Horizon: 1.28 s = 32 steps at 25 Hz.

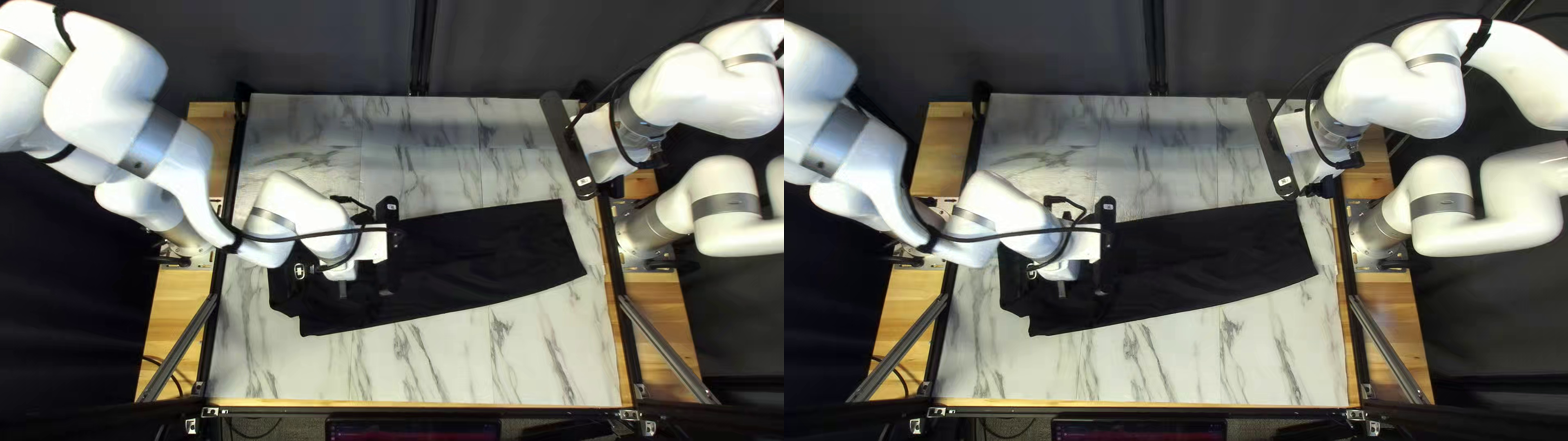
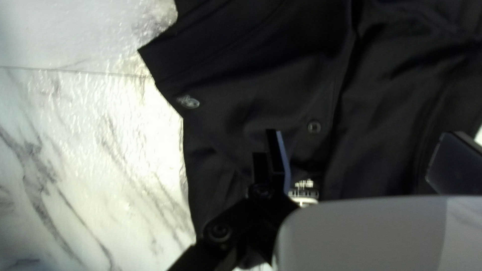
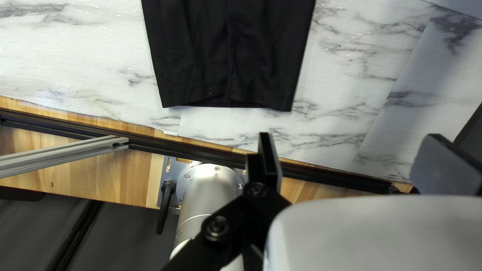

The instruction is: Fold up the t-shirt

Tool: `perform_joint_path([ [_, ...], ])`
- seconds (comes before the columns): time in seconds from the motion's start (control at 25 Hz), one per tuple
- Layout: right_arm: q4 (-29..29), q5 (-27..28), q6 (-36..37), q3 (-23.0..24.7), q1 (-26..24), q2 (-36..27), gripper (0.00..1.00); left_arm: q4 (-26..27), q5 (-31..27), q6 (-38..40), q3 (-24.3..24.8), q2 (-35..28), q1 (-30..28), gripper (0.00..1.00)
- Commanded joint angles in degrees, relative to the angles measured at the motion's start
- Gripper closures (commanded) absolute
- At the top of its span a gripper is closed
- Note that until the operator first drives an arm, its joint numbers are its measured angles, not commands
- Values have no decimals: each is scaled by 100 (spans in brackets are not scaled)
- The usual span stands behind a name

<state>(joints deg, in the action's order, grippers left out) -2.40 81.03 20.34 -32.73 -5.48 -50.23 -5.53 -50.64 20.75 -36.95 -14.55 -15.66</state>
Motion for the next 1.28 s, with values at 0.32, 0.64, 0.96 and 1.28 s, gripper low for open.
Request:
perform_joint_path([
  [0.32, 0, 0, 0, 0, 0, 0, 0, -172, -1246, -81, -2, -1346, -104, 0],
  [0.64, 0, 0, 0, 0, 0, 0, 0, -118, -1177, -174, 161, -1505, -57, 0],
  [0.96, 0, 0, 0, 0, 0, 0, 0, -118, -1177, -174, 161, -1505, -57, 0],
  [1.28, 0, 0, 0, 0, 0, 0, 0, 142, -720, 58, 335, -1217, -593, 0],
])
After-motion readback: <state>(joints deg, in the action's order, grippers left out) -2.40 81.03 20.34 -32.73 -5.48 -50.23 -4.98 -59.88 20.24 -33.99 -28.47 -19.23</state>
